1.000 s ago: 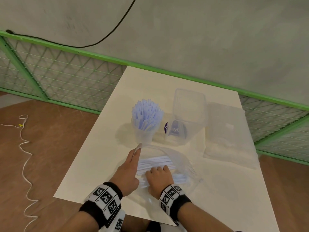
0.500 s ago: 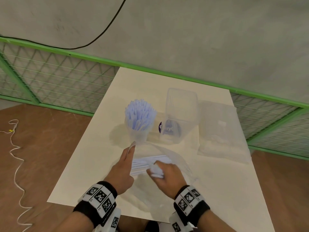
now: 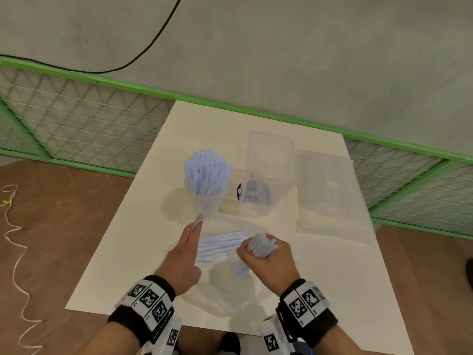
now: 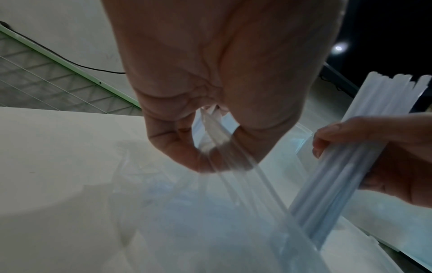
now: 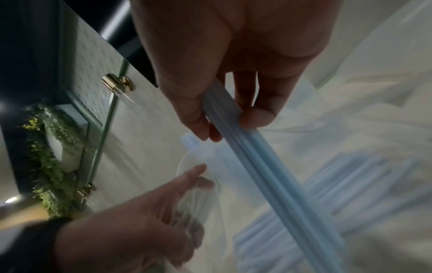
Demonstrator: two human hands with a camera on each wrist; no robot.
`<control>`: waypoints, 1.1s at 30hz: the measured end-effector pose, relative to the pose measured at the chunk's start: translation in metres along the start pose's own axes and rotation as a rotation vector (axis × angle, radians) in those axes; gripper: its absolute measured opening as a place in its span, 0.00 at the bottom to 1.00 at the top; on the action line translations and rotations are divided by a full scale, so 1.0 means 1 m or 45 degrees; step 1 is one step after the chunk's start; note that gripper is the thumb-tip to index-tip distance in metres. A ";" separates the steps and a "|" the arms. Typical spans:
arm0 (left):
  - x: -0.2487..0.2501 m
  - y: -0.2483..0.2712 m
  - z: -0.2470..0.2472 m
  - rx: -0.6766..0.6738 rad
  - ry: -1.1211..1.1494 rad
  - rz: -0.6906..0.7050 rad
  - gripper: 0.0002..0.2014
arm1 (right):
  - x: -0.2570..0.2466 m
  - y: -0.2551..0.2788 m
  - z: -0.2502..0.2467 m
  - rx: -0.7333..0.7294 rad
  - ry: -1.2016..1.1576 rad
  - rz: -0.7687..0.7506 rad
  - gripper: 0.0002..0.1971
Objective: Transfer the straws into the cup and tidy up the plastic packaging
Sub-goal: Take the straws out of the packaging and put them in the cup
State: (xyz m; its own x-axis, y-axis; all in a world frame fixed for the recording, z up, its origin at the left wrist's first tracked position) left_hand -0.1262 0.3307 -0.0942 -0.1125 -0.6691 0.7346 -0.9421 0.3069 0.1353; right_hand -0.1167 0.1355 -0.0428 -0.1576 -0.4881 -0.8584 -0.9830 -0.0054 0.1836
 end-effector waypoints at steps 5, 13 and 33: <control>0.003 0.000 0.000 0.013 0.008 0.012 0.51 | 0.022 -0.001 0.014 -0.136 0.162 0.127 0.23; 0.001 0.001 0.001 -0.009 0.016 -0.008 0.51 | -0.119 -0.053 -0.052 -0.047 -0.085 -0.147 0.03; -0.007 0.004 -0.001 -0.003 0.055 -0.041 0.52 | -0.170 -0.142 0.043 -0.303 0.624 -0.338 0.31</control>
State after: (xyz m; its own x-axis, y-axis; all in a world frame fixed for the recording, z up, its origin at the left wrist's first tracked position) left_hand -0.1285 0.3370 -0.0983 -0.0684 -0.6491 0.7576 -0.9442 0.2874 0.1609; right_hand 0.0456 0.2564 0.0566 0.2074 -0.7882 -0.5794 -0.9257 -0.3496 0.1442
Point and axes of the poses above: each hand's wrist, its own y-axis away from the middle knuckle, its own z-axis out of the palm, x = y × z, the point moved 9 cm from there along -y, towards the middle knuckle, and after that the axes turned 9 degrees about z, right-handed, at the moved point
